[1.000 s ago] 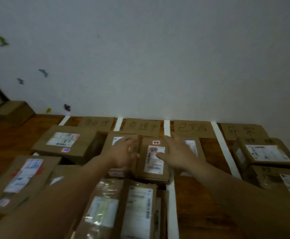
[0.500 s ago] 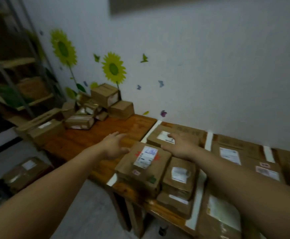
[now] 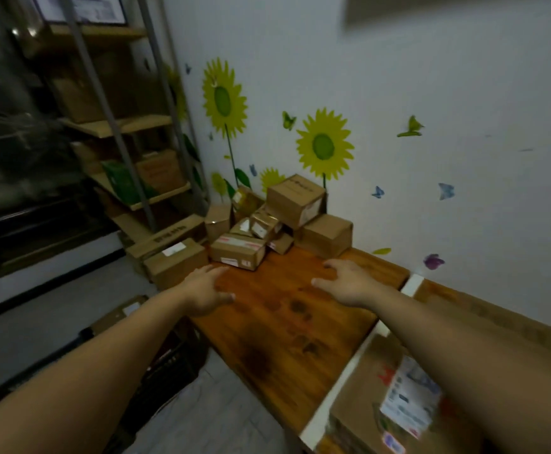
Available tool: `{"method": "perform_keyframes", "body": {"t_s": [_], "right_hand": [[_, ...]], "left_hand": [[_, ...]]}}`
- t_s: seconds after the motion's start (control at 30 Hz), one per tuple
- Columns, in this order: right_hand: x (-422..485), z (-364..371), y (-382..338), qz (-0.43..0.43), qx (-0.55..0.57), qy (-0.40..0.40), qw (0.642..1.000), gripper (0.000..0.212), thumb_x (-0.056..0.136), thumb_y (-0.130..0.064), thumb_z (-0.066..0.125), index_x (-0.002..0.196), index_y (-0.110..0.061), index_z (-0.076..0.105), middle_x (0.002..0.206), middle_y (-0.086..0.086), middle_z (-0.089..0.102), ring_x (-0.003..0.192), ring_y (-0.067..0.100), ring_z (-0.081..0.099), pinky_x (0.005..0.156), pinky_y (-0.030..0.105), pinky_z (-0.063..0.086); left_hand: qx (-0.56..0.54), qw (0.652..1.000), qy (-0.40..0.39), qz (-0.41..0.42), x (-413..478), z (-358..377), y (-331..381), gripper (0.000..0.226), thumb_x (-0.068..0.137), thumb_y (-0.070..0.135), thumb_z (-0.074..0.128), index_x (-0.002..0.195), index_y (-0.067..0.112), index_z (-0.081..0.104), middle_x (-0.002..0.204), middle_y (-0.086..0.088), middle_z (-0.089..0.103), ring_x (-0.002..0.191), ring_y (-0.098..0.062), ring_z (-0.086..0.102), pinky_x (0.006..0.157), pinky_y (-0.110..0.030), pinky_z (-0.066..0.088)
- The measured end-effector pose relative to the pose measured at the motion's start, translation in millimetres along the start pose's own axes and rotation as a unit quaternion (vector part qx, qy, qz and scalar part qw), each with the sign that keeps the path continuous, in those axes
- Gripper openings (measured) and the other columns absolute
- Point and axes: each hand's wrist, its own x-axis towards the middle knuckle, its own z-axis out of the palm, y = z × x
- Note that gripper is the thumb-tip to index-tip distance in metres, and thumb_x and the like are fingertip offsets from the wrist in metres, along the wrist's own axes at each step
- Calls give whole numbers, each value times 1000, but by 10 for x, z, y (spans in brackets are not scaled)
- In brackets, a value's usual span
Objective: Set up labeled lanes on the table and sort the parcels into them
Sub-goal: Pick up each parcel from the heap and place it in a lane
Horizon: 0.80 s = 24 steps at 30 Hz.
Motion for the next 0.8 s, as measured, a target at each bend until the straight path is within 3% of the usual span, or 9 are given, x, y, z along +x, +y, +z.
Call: {"method": "perform_keyframes", "body": {"t_s": [0.17, 0.43, 0.6, 0.7, 0.8], "right_hand": [[865, 158, -436, -10, 30, -26, 999, 72, 85, -62, 53, 144, -27, 34, 150, 8, 30, 133, 28, 36, 104, 39, 37], [1796, 738, -1097, -12, 26, -58, 998, 63, 89, -52, 56, 144, -30, 34, 149, 7, 33, 134, 25, 35, 106, 37, 33], [2407, 1249, -1647, -10, 50, -67, 996, 60, 91, -43, 57, 144, -24, 35, 146, 2, 39, 130, 20, 41, 100, 27, 32], [2794, 1532, -1994, 28, 66, -77, 994, 61, 91, -45, 56, 144, -24, 35, 145, 3, 42, 128, 20, 43, 107, 39, 36], [3143, 1770, -2298, 60, 70, -76, 993, 60, 91, -47, 53, 143, -25, 34, 142, 4, 44, 118, 18, 48, 94, 34, 41]], "left_hand": [[-33, 998, 18, -44, 603, -373, -499, 73, 89, 42, 58, 148, 27, 18, 154, -9, 19, 139, -28, 25, 109, -41, 30], [10, 999, -7, -41, 1516, -624, -1384, 73, 91, 41, 54, 149, 24, 15, 155, -9, 15, 140, -29, 21, 114, -45, 24], [14, 999, -37, -17, 2230, -716, -2150, 73, 91, 43, 54, 149, 22, 16, 156, -8, 14, 139, -28, 23, 113, -43, 24], [-9, 998, -64, -8, 2599, -770, -2610, 74, 90, 44, 54, 149, 23, 15, 155, -7, 17, 138, -27, 26, 112, -43, 26], [-46, 995, -84, -23, 2877, -817, -2986, 77, 88, 44, 57, 149, 22, 17, 154, -8, 22, 136, -26, 31, 110, -40, 30]]}}
